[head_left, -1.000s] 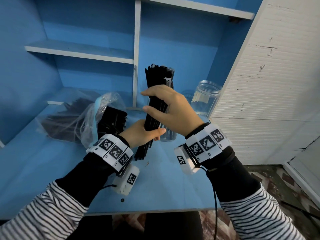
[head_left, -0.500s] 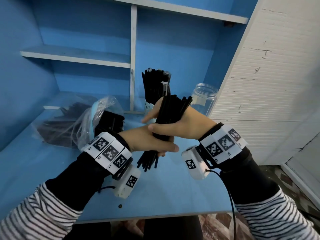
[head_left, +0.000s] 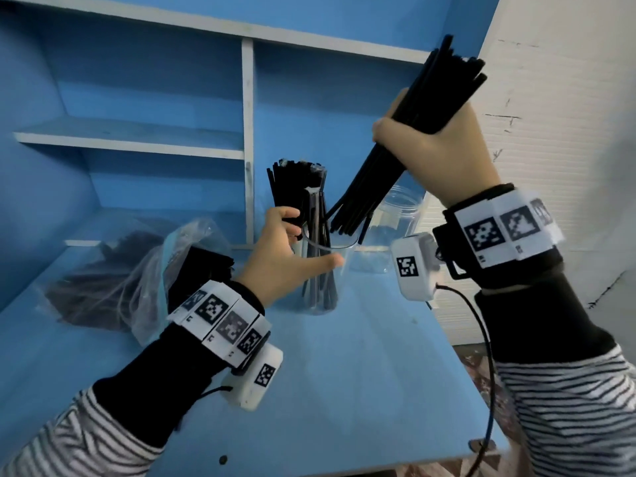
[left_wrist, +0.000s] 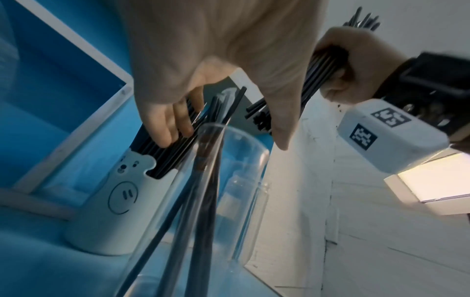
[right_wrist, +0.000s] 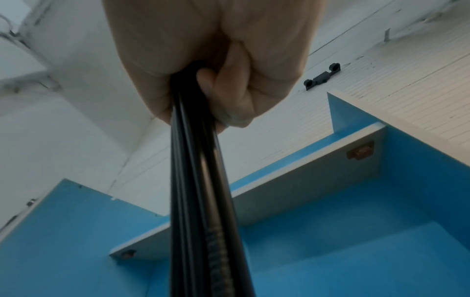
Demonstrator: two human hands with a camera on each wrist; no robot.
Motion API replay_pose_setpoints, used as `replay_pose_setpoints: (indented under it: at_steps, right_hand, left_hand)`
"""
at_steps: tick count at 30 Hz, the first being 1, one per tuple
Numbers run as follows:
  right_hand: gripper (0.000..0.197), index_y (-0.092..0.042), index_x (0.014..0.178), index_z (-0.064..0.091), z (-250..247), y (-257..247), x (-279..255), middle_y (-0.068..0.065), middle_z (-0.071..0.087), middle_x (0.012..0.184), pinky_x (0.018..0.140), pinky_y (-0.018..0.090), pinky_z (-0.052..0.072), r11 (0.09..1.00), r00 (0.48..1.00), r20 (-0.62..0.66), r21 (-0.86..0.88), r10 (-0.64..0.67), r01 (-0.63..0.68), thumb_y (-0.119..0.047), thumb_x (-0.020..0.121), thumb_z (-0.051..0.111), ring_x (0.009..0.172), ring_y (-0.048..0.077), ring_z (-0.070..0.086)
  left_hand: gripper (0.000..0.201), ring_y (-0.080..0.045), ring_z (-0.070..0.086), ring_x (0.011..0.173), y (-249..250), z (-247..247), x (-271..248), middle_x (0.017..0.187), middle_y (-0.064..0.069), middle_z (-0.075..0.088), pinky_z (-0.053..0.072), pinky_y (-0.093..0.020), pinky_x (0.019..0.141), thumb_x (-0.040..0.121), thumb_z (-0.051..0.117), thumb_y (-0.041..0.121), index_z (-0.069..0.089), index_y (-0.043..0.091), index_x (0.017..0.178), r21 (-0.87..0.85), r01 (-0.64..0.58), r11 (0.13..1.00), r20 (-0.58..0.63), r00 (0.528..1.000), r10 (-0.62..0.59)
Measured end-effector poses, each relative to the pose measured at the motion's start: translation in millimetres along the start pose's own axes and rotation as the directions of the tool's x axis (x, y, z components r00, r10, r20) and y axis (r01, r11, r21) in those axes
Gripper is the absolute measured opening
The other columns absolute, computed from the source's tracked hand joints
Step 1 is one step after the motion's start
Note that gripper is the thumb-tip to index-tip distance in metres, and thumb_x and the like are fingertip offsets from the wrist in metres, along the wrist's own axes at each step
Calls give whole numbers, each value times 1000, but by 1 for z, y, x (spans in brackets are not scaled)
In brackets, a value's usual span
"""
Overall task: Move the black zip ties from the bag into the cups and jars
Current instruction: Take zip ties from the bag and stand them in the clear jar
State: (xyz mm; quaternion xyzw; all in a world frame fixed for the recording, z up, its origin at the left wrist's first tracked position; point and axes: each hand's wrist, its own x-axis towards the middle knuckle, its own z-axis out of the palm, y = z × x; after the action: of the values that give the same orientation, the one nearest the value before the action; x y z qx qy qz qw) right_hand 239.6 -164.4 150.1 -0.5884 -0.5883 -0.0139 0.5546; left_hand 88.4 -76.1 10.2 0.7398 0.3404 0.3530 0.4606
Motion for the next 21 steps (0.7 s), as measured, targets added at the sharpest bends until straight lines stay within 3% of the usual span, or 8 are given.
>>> replay_pose_setpoints:
  at_steps: [4, 7, 11, 15, 18, 21]
  right_hand:
    - [23, 11, 75, 53, 9, 12, 10, 10, 49, 68, 56, 23, 39, 997, 999, -31, -63, 45, -47, -11, 75, 61, 61, 14, 46]
    - [27, 14, 75, 51, 21, 22, 12, 13, 46, 68, 55, 25, 36, 992, 996, -1, -89, 87, -87, -11, 75, 60, 60, 16, 43]
    - [29, 13, 71, 47, 32, 30, 16, 12, 41, 65, 55, 29, 33, 990, 991, 1, -50, 136, -136, -13, 74, 60, 58, 18, 38]
    - [26, 7, 64, 44, 35, 30, 26, 10, 35, 62, 51, 25, 27, 989, 990, 12, -34, 143, -143, -12, 74, 59, 56, 17, 32]
    - [22, -5, 63, 40, 37, 33, 30, 4, 31, 57, 49, 23, 25, 990, 990, 28, -36, 139, -138, -13, 73, 59, 55, 17, 30]
    - [23, -7, 65, 39, 43, 42, 26, 3, 32, 57, 49, 24, 26, 987, 987, 53, -62, 153, -149, -14, 74, 59, 54, 17, 31]
  left_hand:
    - [106, -11, 39, 126, -10, 11, 21, 136, 4, 39, 34, -27, 104, 66, 87, 34, 20, 20, 146, 58, 47, 997, 67, 996, -51]
    - [106, -14, 44, 127, -16, 16, 32, 138, 4, 44, 37, -31, 107, 63, 88, 38, 25, 19, 145, 87, 68, 994, 102, 992, -77]
    - [109, -15, 55, 116, -18, 14, 37, 126, 5, 56, 46, -38, 101, 47, 86, 55, 36, 21, 139, 138, 90, 986, 116, 988, -106]
    - [95, -12, 53, 112, -17, 11, 37, 121, 10, 54, 45, -30, 96, 61, 88, 42, 36, 21, 138, 173, 92, 981, 108, 988, -112]
    - [94, -10, 49, 110, -16, 12, 35, 120, 11, 50, 43, -26, 92, 63, 88, 38, 35, 21, 139, 161, 90, 983, 111, 988, -109]
    - [91, -9, 48, 109, -15, 12, 34, 117, 12, 49, 41, -24, 90, 65, 87, 35, 35, 21, 138, 150, 82, 985, 115, 988, -100]
